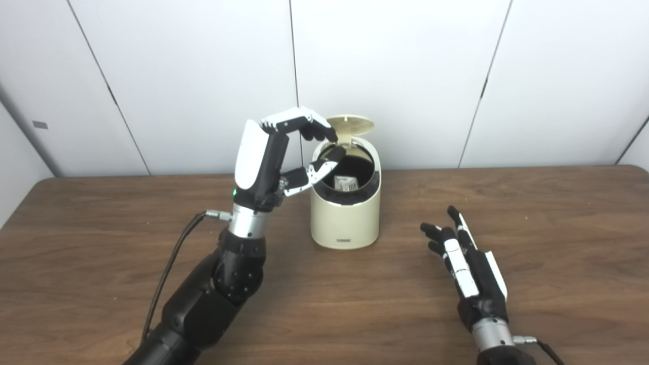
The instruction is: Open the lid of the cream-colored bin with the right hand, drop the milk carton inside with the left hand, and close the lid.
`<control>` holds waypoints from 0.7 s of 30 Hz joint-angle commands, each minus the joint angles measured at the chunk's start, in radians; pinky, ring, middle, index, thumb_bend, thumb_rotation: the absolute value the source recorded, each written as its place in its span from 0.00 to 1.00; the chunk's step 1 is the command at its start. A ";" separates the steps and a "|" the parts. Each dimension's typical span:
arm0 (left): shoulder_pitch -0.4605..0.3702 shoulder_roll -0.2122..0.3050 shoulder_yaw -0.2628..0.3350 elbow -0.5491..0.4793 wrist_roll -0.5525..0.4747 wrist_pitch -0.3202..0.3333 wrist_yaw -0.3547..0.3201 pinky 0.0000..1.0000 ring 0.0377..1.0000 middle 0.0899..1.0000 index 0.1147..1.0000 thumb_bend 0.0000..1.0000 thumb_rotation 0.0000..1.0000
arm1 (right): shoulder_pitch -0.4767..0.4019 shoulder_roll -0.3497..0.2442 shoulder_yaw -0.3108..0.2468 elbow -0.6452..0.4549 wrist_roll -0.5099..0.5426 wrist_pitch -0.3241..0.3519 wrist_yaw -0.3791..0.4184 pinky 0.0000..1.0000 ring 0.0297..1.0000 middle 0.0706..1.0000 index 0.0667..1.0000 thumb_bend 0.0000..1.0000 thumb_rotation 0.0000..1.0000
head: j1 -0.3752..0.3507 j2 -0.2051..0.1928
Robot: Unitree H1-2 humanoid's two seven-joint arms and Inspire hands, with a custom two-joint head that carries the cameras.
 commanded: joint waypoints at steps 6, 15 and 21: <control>0.049 -0.094 0.187 -0.143 -0.125 0.061 -0.148 0.40 0.42 0.46 0.41 0.48 0.00 | -0.131 -0.025 0.029 -0.127 -0.147 0.001 -0.021 0.82 0.89 0.88 0.96 0.43 0.84 | -0.014 0.000; 0.150 -0.144 0.327 -0.265 -0.128 0.243 -0.274 0.49 0.54 0.54 0.43 0.50 0.03 | -0.305 -0.096 0.057 -0.172 -0.272 0.100 0.022 0.81 0.90 0.92 0.91 0.53 0.98 | -0.023 0.001; 0.242 -0.119 0.344 -0.329 -0.195 0.394 -0.437 0.70 0.77 0.82 0.80 0.50 0.51 | -0.437 -0.147 0.105 -0.145 -0.402 0.123 0.036 0.82 0.88 0.90 0.88 0.50 0.98 | -0.020 0.007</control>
